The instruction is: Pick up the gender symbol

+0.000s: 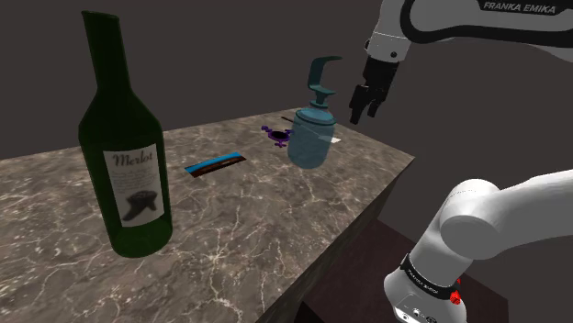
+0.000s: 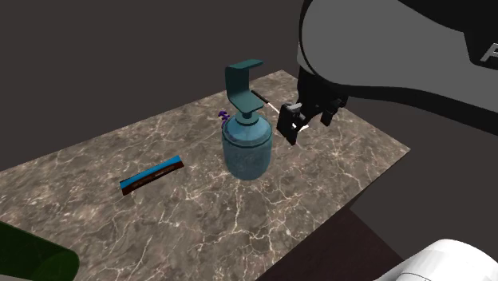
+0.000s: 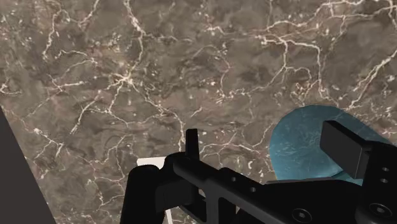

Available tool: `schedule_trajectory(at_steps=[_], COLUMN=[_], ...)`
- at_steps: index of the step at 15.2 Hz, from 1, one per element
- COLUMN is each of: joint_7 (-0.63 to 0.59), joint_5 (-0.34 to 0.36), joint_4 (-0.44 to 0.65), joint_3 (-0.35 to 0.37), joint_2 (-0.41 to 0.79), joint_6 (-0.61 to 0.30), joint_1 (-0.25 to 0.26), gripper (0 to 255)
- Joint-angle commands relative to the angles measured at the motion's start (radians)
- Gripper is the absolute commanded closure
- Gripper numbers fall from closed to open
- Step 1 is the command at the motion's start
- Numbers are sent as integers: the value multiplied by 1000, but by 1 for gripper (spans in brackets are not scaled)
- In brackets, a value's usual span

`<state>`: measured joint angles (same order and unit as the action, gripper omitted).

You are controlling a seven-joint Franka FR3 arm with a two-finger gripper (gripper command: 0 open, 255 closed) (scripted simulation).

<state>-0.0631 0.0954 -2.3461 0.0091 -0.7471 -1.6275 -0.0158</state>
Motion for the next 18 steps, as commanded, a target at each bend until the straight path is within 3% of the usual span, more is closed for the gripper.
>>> schedule_trajectory(at_steps=[1,10,18], joint_7=[0,-43,-62], joint_5=[0,-51,-100], joint_4=[0,144,360], joint_3=[0,-3,-7], joint_2=[0,340,651], joint_6=[0,-189,-279], joint_1=[0,5,10], gripper=[0,0,0])
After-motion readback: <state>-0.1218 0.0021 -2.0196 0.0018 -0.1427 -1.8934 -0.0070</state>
